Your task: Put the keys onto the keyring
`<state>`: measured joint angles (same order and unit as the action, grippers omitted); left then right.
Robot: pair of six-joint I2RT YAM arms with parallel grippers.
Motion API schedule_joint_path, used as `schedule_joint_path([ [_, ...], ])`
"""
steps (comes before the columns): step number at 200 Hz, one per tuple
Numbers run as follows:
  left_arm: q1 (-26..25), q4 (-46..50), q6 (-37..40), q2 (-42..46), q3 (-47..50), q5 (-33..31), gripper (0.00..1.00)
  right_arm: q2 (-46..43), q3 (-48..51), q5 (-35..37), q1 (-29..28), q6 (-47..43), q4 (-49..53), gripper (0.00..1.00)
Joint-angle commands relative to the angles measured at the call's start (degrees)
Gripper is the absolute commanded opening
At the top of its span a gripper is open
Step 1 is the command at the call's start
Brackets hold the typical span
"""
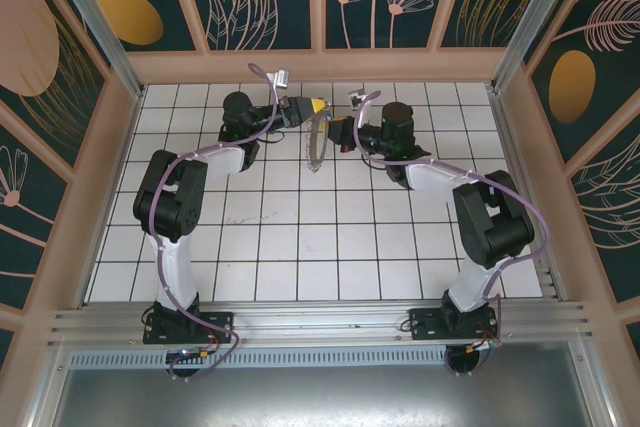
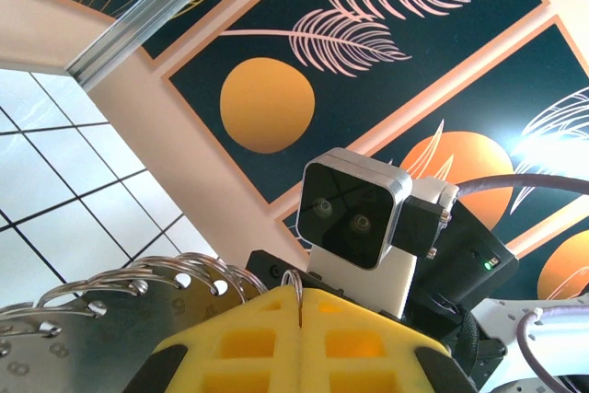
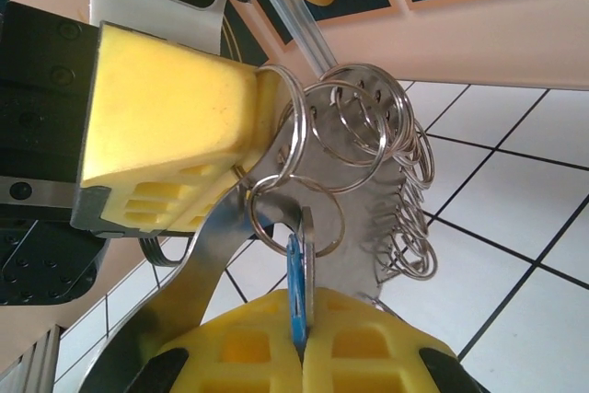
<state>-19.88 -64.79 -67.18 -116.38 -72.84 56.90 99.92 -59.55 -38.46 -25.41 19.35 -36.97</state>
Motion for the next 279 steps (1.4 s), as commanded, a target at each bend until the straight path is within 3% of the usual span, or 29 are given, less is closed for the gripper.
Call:
schedule_joint_path([
  [1, -0.2, -6.0, -1.0, 2.6, -0.3, -1.1, 0.00, 1.5, -2.2, -3.1, -1.6, -0.5, 0.2, 0.00],
  [75, -0.6, -6.4, -1.0, 2.2, 0.0, -1.7, 0.00, 2.9, -5.5, -5.8, -3.7, -2.0, 2.7, 0.00],
  [192, -0.7, -8.0, -1.0, 1.4, 0.7, -1.7, 0.00, -0.5, -0.6, -1.5, -2.7, -1.1, 2.4, 0.01],
  [224, -0.7, -9.5, -1.9, 1.2, 0.7, -1.7, 0.00, -2.8, 1.8, -0.5, -2.5, -0.8, 2.0, 0.09],
  [251, -0.7, -10.5, -2.2, 1.2, 0.7, -1.6, 0.00, -4.7, 3.7, 0.9, -2.2, -1.0, 2.5, 0.25],
  [279, -0.7, -11.6, -2.2, 1.2, 0.8, -1.9, 0.00, -7.0, 6.2, 1.1, -0.8, -0.8, 2.6, 0.31],
])
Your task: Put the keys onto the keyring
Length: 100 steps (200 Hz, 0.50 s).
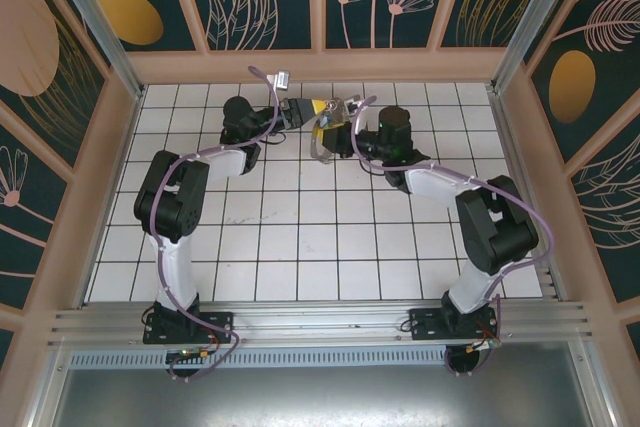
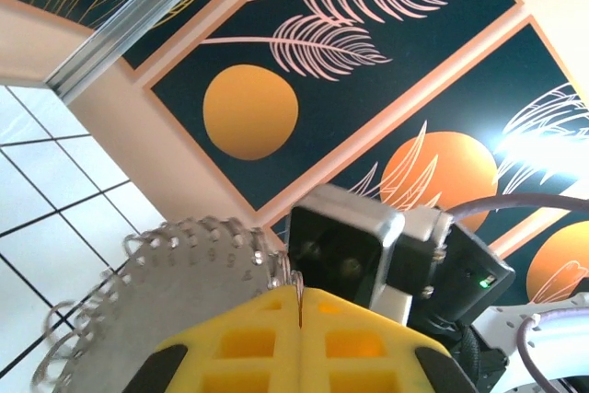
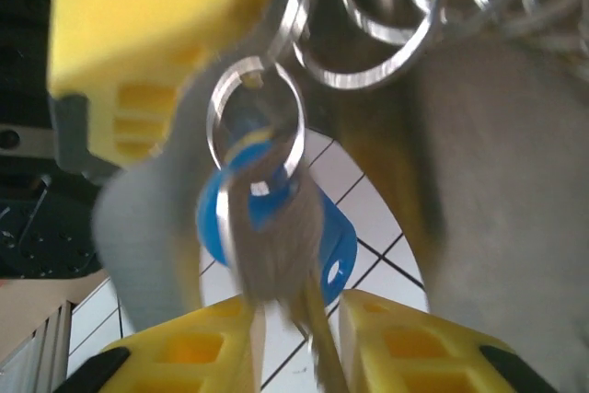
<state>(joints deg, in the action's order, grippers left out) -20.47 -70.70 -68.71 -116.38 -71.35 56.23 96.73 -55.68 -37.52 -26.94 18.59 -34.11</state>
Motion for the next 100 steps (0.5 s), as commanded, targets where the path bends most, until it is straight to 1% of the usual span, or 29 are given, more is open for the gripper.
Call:
schedule_joint_path([
  [1, -0.1, -5.8, -0.6, 1.3, -0.7, -1.2, 0.00, -3.9, 2.4, 0.1, 0.8, 0.0, -0.3, 0.31],
  [29, -0.1, -7.4, -1.6, 1.0, -0.6, -1.7, 0.00, -6.6, 5.4, -0.6, 2.6, 0.8, -1.0, 0.36],
  [73, -0.1, -8.0, -1.6, 1.5, -0.4, -1.5, 0.00, -11.2, 9.5, -0.1, 4.7, 1.6, -1.0, 0.37],
  [100, -0.1, -8.7, -1.9, 1.5, -0.5, -1.6, 0.00, -12.6, 10.2, 0.8, 5.9, 2.1, 0.1, 0.38],
])
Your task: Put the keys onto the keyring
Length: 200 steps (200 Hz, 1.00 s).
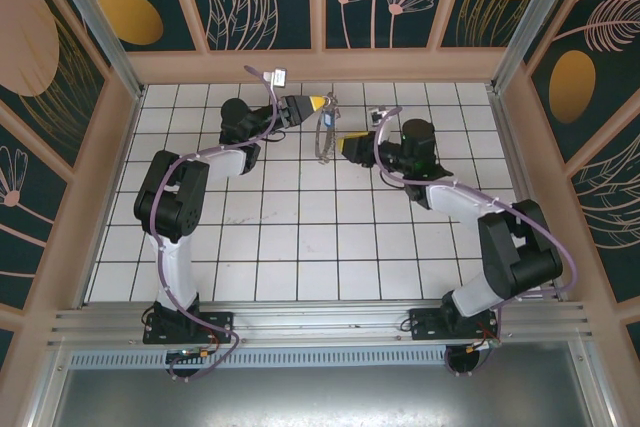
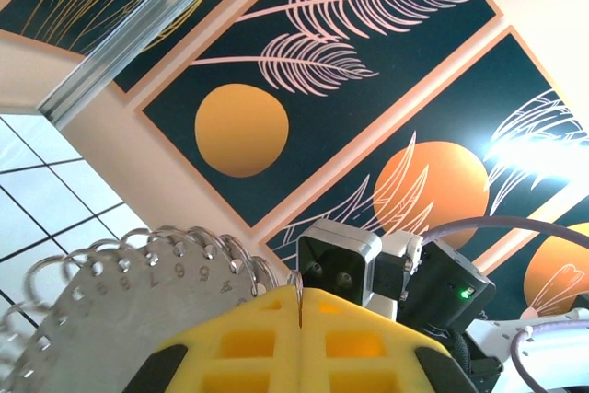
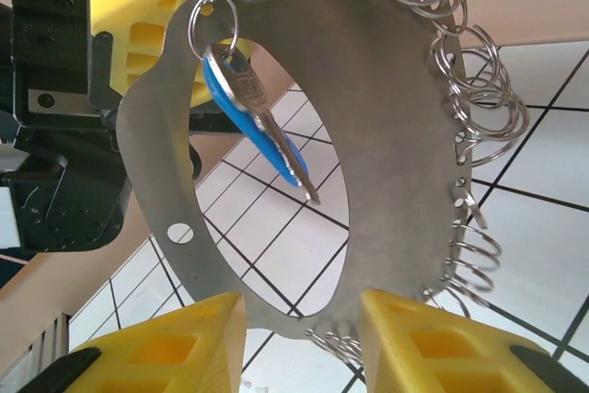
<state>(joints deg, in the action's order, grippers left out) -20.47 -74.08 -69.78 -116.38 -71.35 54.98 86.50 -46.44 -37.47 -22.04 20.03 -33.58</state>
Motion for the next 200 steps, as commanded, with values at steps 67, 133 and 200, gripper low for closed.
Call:
schedule_joint_path([
  [67, -0.3, -8.8, -2.4, 2.0, 1.2, -1.3, 0.00, -5.3, 1.1, 7.5, 3.4, 5.0, 1.5, 0.38],
  [133, -0.7, -9.3, -1.3, 2.1, 2.5, -3.6, 0.00, -2.9, -3.1, 5.9, 5.9, 18.6, -7.2, 0.38],
  [200, -2.2, -10.6, -1.2, 1.4, 3.1, -7.1, 0.00, 5.4, -7.4, 5.5, 2.9, 34.3, -22.8, 0.38],
])
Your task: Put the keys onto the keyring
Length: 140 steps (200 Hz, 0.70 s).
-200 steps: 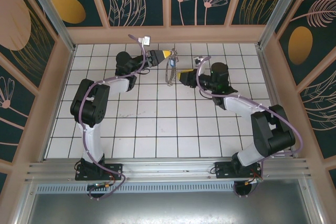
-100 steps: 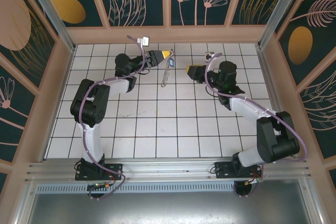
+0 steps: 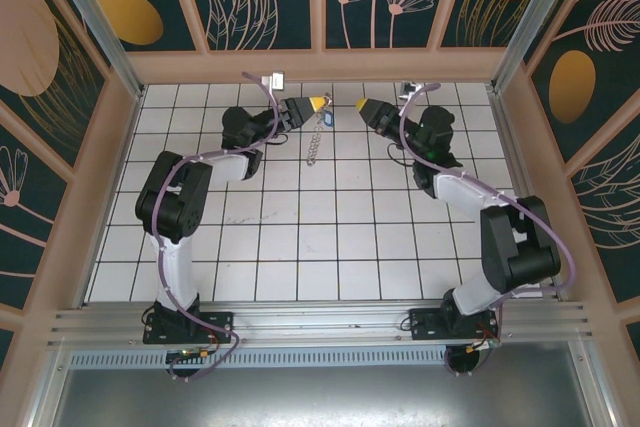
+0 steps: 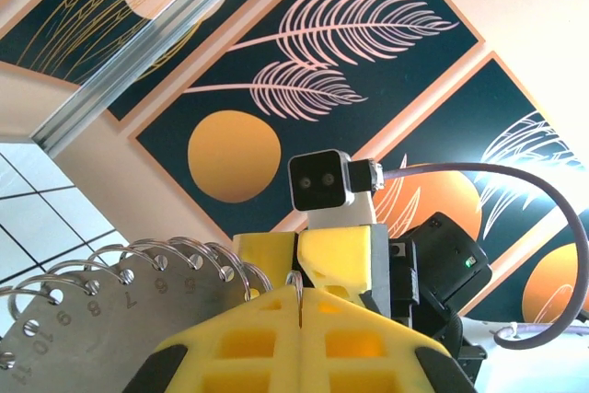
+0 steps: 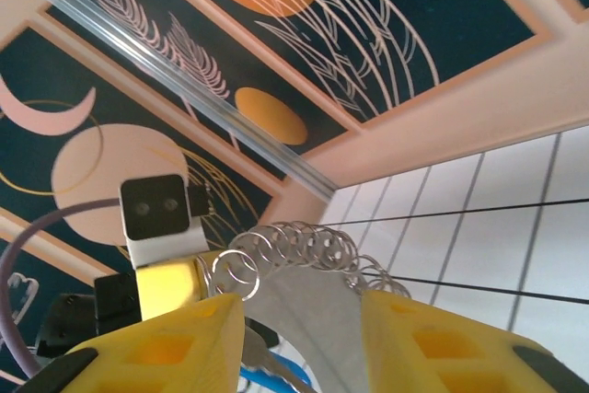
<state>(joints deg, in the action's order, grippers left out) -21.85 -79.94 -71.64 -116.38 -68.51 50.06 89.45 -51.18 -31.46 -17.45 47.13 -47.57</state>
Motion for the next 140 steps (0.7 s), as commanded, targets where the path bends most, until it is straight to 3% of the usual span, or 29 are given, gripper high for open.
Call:
schedule_joint_path([
  [1, -0.8, -4.8, 0.7, 1.4, 0.3, -2.2, 0.00, 2.5, -2.7, -0.5, -1.8, 7.3, -9.0, 0.38],
  [140, -2.6, -6.1, -1.1, 1.0, -0.5, -3.0, 0.00, 5.6, -6.3, -1.1, -5.8, 7.7, -11.3, 0.30],
])
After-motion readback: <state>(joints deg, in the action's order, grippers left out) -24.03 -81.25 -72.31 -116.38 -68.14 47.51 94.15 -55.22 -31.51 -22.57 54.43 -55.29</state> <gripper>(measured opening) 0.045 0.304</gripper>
